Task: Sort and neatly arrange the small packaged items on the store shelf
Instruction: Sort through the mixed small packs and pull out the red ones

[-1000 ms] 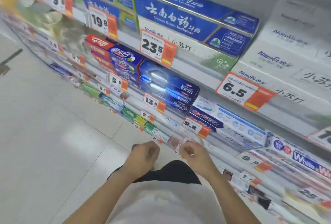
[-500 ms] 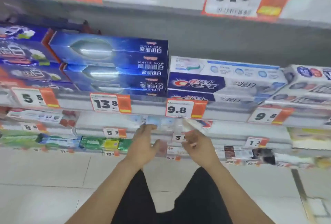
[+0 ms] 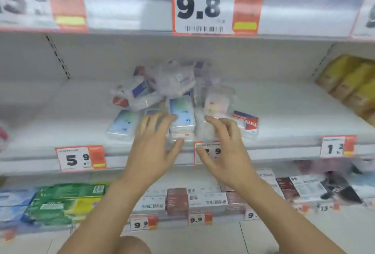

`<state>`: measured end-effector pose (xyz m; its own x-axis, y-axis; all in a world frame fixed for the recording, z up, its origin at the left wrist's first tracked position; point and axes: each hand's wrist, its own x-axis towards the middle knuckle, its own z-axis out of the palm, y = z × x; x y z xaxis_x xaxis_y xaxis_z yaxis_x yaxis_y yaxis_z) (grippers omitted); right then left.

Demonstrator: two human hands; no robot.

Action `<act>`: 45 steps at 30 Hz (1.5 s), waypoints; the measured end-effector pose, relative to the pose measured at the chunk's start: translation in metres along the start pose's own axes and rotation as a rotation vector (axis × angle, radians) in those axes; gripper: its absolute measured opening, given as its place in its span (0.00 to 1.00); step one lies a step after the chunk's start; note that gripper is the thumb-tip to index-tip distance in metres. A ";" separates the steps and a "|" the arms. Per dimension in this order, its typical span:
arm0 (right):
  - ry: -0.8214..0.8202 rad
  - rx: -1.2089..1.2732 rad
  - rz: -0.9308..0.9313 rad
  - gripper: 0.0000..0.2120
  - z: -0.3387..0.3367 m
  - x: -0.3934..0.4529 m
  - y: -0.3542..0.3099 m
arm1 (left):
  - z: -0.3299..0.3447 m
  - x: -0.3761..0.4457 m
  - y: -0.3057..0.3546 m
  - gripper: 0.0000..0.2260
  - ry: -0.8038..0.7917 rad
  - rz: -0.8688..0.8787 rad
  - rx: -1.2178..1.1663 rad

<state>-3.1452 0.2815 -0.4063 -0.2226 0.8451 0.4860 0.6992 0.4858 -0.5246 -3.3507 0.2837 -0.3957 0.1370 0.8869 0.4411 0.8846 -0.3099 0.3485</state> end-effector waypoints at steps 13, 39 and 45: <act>0.012 -0.317 0.160 0.37 -0.029 0.029 0.028 | -0.018 0.025 0.012 0.24 -0.074 0.113 0.234; -0.138 0.209 0.196 0.23 -0.067 0.036 0.080 | -0.042 0.059 -0.013 0.29 -0.372 0.090 0.003; -0.141 -0.029 0.434 0.20 -0.073 0.038 0.095 | -0.067 0.058 -0.029 0.17 -0.320 -0.097 -0.218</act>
<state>-3.0374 0.3433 -0.3871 0.0067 0.9922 0.1248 0.7666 0.0750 -0.6377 -3.3985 0.3216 -0.3248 0.2192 0.9670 0.1297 0.7897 -0.2539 0.5584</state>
